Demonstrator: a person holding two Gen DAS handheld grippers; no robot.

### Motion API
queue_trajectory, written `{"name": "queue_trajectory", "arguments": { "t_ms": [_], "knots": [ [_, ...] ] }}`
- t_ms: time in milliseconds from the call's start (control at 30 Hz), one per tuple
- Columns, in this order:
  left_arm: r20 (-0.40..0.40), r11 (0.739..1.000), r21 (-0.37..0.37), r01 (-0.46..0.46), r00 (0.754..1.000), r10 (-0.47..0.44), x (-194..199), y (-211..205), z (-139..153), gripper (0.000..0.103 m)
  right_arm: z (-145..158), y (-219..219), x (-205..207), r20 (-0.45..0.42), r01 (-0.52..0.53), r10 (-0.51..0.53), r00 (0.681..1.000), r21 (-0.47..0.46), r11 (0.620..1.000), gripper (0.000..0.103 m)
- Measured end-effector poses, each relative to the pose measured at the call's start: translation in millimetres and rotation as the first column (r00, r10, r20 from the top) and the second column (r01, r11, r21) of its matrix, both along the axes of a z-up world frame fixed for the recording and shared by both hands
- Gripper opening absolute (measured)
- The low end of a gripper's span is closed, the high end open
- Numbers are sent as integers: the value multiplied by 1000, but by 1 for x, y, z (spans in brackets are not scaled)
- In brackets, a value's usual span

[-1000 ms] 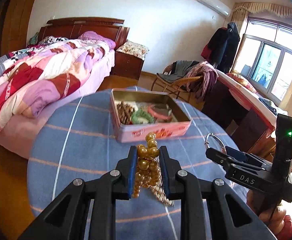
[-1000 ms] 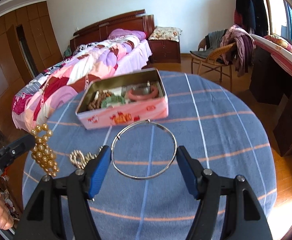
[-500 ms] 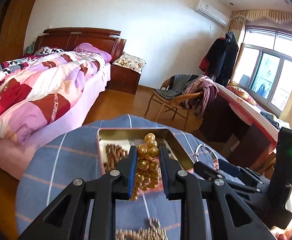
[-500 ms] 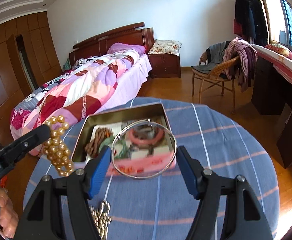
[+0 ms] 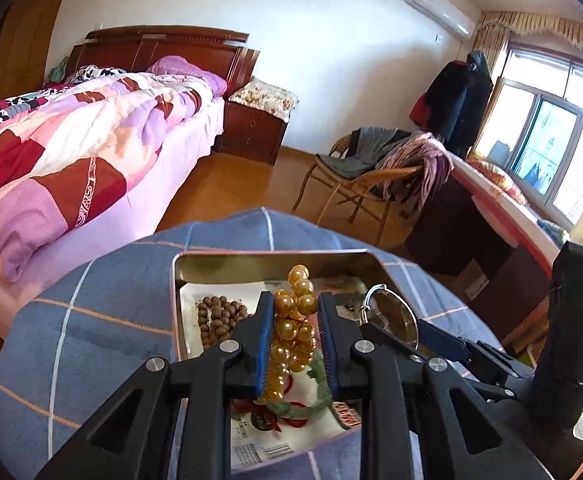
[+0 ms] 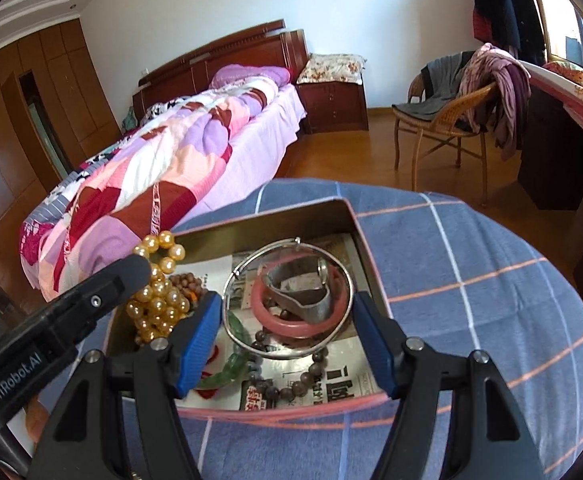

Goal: Organize jewelry
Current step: 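Carry the silver bangle and gold beads into the tin while opening both tools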

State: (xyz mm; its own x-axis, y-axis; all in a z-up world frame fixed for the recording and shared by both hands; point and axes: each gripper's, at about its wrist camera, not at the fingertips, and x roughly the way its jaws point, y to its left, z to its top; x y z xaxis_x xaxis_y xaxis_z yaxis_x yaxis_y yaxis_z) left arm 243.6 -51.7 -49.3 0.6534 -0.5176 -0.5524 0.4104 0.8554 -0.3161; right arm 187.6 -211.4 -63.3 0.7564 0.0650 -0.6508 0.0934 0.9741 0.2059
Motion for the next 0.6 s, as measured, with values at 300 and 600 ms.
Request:
{"name": "queue_trajectory", "arguments": {
  "t_ms": [300, 600],
  "knots": [
    [-38, 998, 46, -39, 998, 41, 6, -2, -9, 23, -11, 4, 2, 6, -45, 45, 999, -32, 998, 75],
    [-3, 990, 69, -123, 992, 123, -22, 19, 19, 74, 17, -6, -33, 132, 40, -35, 991, -33, 999, 79]
  ]
}}
